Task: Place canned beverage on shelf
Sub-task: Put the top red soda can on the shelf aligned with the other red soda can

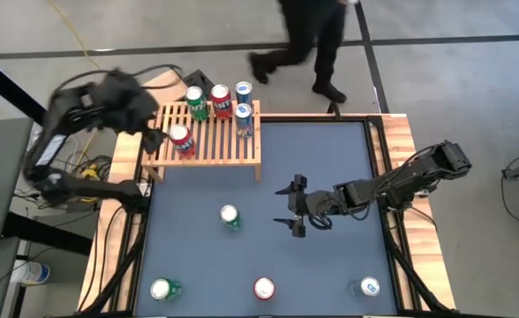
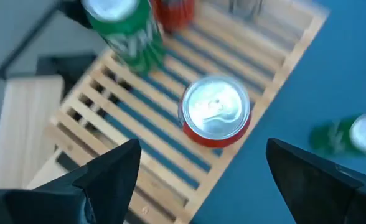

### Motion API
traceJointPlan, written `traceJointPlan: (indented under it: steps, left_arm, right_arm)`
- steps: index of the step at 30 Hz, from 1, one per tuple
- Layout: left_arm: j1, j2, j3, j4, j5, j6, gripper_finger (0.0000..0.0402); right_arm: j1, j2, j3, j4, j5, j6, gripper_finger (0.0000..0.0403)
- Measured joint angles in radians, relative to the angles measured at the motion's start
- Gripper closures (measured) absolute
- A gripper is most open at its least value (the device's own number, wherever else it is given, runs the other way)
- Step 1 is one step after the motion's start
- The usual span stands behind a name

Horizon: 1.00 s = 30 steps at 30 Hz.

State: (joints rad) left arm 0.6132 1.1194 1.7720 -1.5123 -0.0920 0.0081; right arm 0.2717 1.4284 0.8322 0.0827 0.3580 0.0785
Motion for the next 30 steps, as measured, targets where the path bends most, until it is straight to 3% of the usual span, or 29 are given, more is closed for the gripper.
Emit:
traceJointPlan:
  steps: [6,11,16,24,30]
  left_arm:
    - [-0.009,-0.236,-0.163,0.264,0.099,-0.022,0.0068]
    - [-0.024,-0.455,-0.44,0.494,0.107,-0.048,0.0068]
    - [-0.024,-0.639,-0.685,0.618,0.094,-0.065,0.0068]
    - [-0.024,-0.837,-1.053,0.832,0.031,-0.095,0.0068]
    - [-0.024,-0.921,-1.209,0.943,0.009,-0.053,0.0068]
  right_arm:
    - [-0.013,0.0,0.0,0.004,-0.029,0.001,0.0023]
    - [-0.013,0.0,0.0,0.038,-0.029,0.003,0.0023]
    - [-0.013,0.0,0.0,0.043,-0.029,0.003,0.0023]
    - [-0.026,0.0,0.0,0.042,-0.045,0.039,0.0023]
    - [-0.026,0.0,0.0,0.033,-0.045,0.047,0.0023]
